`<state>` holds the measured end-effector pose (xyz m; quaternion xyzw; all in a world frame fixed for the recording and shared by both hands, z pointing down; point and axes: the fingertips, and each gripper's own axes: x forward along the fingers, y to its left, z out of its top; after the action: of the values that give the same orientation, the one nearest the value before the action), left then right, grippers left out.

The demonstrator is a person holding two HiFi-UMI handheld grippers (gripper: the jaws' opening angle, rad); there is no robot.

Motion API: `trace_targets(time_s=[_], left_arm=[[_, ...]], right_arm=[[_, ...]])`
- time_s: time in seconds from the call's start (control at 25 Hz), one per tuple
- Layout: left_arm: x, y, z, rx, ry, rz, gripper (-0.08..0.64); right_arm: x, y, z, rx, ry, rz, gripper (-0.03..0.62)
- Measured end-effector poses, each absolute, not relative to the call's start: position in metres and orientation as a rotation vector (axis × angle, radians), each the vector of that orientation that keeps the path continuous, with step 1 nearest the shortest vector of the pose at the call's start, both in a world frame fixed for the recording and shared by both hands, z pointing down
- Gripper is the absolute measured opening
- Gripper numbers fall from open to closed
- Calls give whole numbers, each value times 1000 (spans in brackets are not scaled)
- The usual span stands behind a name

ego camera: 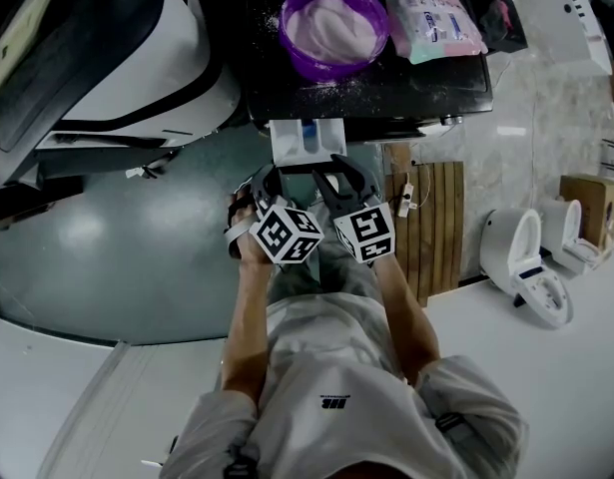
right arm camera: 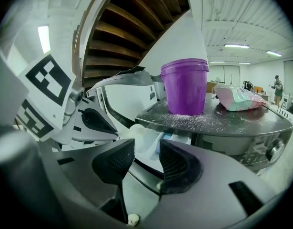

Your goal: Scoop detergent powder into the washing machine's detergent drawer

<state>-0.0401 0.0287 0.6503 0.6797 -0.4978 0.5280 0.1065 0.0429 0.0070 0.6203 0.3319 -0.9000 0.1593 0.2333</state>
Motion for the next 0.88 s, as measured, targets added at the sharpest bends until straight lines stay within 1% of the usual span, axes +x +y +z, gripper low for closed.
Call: trace_targets(time_s=[0.36,0.64,0.88], left_arm=[[-41,27,652,2018,-1460,1515,15],[-42,26,643,2061,-1510,1239,15],[-40,23,611,2183,-1535,1014,15]], right_arm=[[42,7,619,929,-2461,418,160],[44,7,607,964,-2462,380,160],[45,6,581,1017,-2471,318,160]])
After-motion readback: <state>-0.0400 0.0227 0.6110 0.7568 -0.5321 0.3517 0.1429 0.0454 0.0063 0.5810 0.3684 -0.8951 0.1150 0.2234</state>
